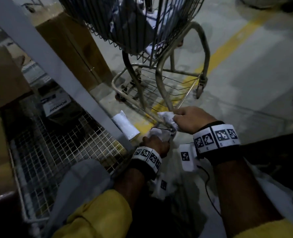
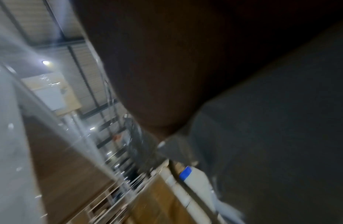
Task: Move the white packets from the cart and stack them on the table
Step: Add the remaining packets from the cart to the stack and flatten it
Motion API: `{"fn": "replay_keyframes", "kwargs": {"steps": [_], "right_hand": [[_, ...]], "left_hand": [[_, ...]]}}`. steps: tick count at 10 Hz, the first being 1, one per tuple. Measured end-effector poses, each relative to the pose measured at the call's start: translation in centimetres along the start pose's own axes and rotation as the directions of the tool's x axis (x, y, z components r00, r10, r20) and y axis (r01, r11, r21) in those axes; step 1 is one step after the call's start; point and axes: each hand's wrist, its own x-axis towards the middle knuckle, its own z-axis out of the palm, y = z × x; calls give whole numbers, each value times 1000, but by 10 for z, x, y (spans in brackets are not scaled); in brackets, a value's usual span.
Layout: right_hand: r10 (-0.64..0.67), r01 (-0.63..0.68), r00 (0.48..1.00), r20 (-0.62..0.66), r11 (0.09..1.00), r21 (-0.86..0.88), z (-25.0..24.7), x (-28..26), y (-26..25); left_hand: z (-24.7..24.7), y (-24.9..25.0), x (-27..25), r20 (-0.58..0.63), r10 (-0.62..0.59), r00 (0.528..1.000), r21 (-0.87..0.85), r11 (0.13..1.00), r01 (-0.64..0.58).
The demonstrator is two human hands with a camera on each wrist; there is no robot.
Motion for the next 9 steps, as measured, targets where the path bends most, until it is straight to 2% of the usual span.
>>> {"fn": "replay_keyframes", "kwargs": {"steps": [1,2,3,4,5,6,7,8,9], "right_hand": [[73,-68,994,-76,996,65,-34,-36,-1],[191,-168,974,-120,968,185,-65,-77,-2],[315,-244,920,-232,926,290,-95,-119,-1],[383,-300,899,-211,891,339,-121,-159,0],[433,-316,886,-166,826,466,-149,-193,-9],[460,-322,861,-217,823,467,-179,-224,-34],[442,-289,804,-398,875,390,-217,-258,-71],[425,-320,769,-478,903,288,-263,-297,-113],[397,-333,783,-478,918,216,-302,-337,-146]], "left_hand": [[-38,15,-56,31,149,988,88,985,-151],[-72,38,-104,-48,172,984,-67,982,-175],[-108,71,-136,-90,57,994,24,998,-55],[-148,114,-189,-25,83,996,78,994,-81],[-177,140,-226,54,99,994,62,993,-103],[-213,153,-256,25,180,983,108,977,-182],[-265,166,-298,-31,217,976,96,972,-213],[-314,175,-341,-93,218,972,98,973,-209],[-360,180,-380,-108,214,971,8,977,-215]]}}
